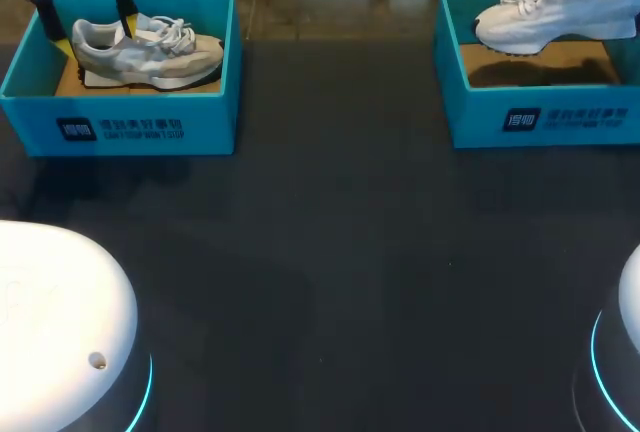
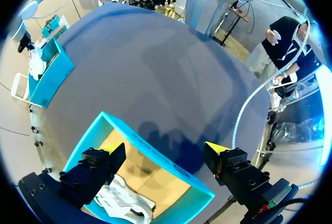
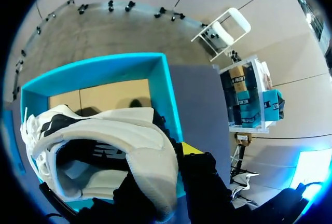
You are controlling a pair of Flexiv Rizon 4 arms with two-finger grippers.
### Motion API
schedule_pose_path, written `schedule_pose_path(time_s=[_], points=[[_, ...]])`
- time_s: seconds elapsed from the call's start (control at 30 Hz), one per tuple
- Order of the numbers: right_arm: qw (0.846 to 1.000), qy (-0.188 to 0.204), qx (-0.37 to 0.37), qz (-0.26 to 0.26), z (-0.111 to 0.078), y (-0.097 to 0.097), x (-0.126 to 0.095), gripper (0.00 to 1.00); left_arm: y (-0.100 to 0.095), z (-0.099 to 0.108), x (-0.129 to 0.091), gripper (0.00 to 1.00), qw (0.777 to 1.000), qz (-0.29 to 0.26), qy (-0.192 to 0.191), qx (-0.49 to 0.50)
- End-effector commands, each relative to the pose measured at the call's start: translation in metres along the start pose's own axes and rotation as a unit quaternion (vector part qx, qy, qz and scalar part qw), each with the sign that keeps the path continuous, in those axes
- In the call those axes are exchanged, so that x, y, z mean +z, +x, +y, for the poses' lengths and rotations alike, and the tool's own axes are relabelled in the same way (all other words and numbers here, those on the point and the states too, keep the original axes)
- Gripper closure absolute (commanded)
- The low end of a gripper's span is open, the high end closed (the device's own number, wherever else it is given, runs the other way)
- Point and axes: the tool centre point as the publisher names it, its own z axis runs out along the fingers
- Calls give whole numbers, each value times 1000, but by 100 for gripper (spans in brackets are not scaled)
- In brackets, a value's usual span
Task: Take the shoe out of the shoebox, open the shoe tongue, remove and reinsert the insole, then place the shoe into the shoebox
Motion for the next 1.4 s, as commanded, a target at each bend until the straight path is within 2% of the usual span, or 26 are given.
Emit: schedule_pose_path(time_s=[0.03, 0.43, 0.8, 1.0, 1.13, 1.4], points=[[1000, -9, -3, 7, -12, 0, -1, 100, 0, 0, 0, 0, 1000, 1, -1, 0], [1000, -16, -22, 9, -26, 16, 20, 100, 0, 0, 0, 0, 1000, 1, -1, 0], [999, -16, -26, 16, -26, 17, 21, 100, 0, 0, 0, 0, 1000, 1, -1, 0], [999, -19, -39, 28, -12, 30, 40, 100, 0, 0, 0, 0, 1000, 1, -1, 0], [999, -11, -34, 31, -7, 32, 49, 100, 0, 0, 0, 0, 1000, 1, -1, 0], [999, -9, -25, 26, -27, 22, 52, 100, 0, 0, 0, 0, 1000, 1, -1, 0]])
